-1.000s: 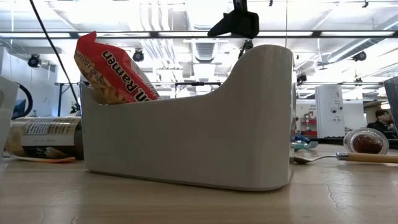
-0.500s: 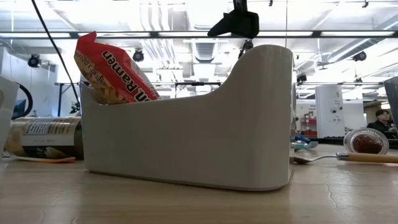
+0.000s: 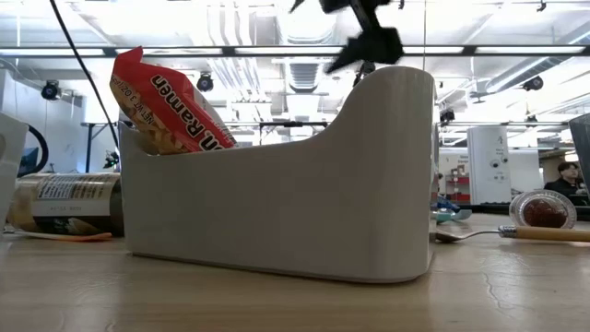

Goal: Pick & Place Food Item
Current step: Put the left light blue spoon into the black bin

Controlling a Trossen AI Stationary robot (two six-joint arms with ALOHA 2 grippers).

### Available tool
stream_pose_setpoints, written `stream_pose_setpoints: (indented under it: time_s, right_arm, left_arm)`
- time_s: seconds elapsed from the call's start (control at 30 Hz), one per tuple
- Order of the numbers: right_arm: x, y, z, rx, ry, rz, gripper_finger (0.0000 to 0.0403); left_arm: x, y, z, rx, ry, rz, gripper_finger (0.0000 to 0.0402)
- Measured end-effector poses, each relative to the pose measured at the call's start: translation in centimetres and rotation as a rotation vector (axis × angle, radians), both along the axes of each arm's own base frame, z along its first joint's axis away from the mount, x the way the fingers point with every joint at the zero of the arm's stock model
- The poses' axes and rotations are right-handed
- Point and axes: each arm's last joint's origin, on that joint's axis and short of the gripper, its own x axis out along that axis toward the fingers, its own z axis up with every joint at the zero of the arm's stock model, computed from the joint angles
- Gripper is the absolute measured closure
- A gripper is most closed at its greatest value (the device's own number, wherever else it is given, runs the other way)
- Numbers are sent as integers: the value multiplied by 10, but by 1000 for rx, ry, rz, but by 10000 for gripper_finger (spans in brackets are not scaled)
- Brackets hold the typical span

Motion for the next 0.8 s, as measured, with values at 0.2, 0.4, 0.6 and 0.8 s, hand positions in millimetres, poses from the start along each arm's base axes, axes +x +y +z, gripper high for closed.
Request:
stream_pose_setpoints:
  time_s: [0.2, 0.4, 0.6, 0.8]
  right_arm:
    - [-21, -24, -14, -13, 271, -138, 14]
    - [-35, -66, -28, -13, 412, -239, 14]
    - [-51, -107, -58, 56, 504, -325, 14]
    - [-66, -122, -83, 78, 569, -376, 14]
  left_arm:
    - [-3, 15, 24, -40, -172, 40, 61]
    - [-3, 36, 46, -61, -352, 121, 61]
    - [-2, 53, 69, -87, -607, 233, 61]
    - [-3, 64, 90, -81, -832, 261, 61]
